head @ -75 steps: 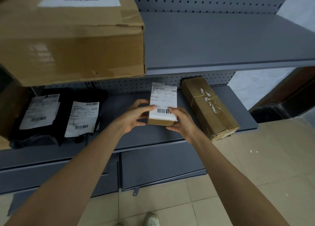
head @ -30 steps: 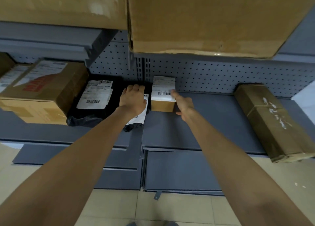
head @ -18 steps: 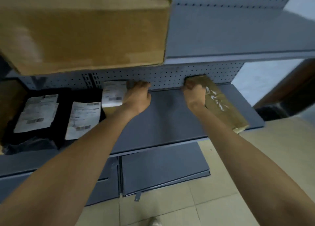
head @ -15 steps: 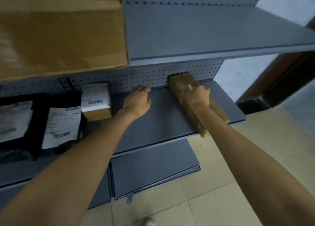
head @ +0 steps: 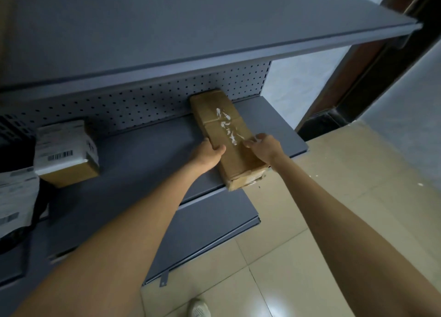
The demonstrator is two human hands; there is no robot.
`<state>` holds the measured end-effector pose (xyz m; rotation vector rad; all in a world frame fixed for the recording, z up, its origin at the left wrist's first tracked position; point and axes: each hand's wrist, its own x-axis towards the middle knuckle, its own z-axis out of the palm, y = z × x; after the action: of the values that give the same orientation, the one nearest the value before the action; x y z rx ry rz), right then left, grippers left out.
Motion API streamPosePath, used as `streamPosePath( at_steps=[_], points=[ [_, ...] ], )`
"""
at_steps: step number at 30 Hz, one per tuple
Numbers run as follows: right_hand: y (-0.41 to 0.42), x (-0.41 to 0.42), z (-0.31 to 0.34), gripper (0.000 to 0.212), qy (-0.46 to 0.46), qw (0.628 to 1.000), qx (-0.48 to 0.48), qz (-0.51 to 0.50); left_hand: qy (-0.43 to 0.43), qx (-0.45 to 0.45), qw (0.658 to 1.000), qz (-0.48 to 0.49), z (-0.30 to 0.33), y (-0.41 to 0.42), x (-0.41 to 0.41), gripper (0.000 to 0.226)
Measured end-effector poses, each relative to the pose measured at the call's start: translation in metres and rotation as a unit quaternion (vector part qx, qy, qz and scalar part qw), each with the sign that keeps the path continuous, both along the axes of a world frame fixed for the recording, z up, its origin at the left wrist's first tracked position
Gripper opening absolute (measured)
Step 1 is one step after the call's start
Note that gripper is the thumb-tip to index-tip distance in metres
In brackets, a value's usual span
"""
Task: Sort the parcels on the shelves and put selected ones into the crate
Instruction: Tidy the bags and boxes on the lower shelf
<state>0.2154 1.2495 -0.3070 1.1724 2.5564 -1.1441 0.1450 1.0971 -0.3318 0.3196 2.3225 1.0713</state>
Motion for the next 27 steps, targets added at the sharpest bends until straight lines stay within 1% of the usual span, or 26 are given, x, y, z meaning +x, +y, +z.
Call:
streamPosePath(
  at_steps=[2, 4, 6, 9, 12, 14, 16, 17, 20, 22, 24, 26, 27],
  points=[
    [-0.007, 0.001, -0.004, 0.053, 0.026, 0.997, -0.068, -0.005, -0.005, 0.029, 0.998, 0.047, -0.004, -0.003, -0.002, 0.041],
    [-0.014, 0.003, -0.008, 0.05, 0.062, 0.988, -0.136, -0.032, -0.032, 0.076, 0.993, 0.085, -0.007, -0.008, -0.003, 0.028],
    [-0.023, 0.006, -0.009, 0.041, 0.091, 0.976, -0.189, -0.057, -0.053, 0.106, 0.988, 0.103, -0.008, -0.016, -0.005, 0.02],
    [-0.037, 0.007, -0.005, 0.038, 0.11, 0.961, -0.243, -0.069, -0.072, 0.126, 0.983, 0.113, -0.004, -0.033, -0.005, 0.021],
    [-0.058, 0.003, 0.0, 0.046, 0.138, 0.951, -0.265, -0.078, -0.081, 0.14, 0.979, 0.125, -0.001, -0.054, -0.007, 0.029],
    [-0.075, -0.002, 0.001, 0.046, 0.17, 0.953, -0.234, -0.094, -0.071, 0.143, 0.979, 0.127, 0.001, -0.067, -0.009, 0.04],
    [-0.09, -0.007, 0.004, 0.046, 0.192, 0.963, -0.167, -0.092, -0.06, 0.143, 0.978, 0.137, 0.005, -0.076, -0.013, 0.054],
    [-0.096, -0.008, 0.007, 0.047, 0.194, 0.969, -0.126, -0.084, -0.059, 0.147, 0.977, 0.143, 0.01, -0.079, -0.015, 0.056],
    [-0.113, -0.011, 0.013, 0.051, 0.193, 0.98, -0.017, -0.051, -0.065, 0.149, 0.976, 0.144, 0.027, -0.085, -0.017, 0.051],
    [-0.124, -0.009, 0.017, 0.054, 0.197, 0.98, 0.026, -0.033, -0.096, 0.143, 0.976, 0.13, 0.039, -0.085, -0.015, 0.055],
    [-0.134, -0.007, 0.019, 0.056, 0.202, 0.978, 0.05, -0.003, -0.162, 0.16, 0.967, 0.114, 0.049, -0.083, -0.01, 0.068],
    [-0.144, -0.002, 0.024, 0.057, 0.216, 0.974, 0.054, 0.036, -0.21, 0.168, 0.958, 0.1, 0.055, -0.078, -0.007, 0.083],
    [-0.148, 0.0, 0.027, 0.057, 0.228, 0.971, 0.051, 0.054, -0.223, 0.175, 0.954, 0.095, 0.056, -0.077, -0.006, 0.085]
  ],
)
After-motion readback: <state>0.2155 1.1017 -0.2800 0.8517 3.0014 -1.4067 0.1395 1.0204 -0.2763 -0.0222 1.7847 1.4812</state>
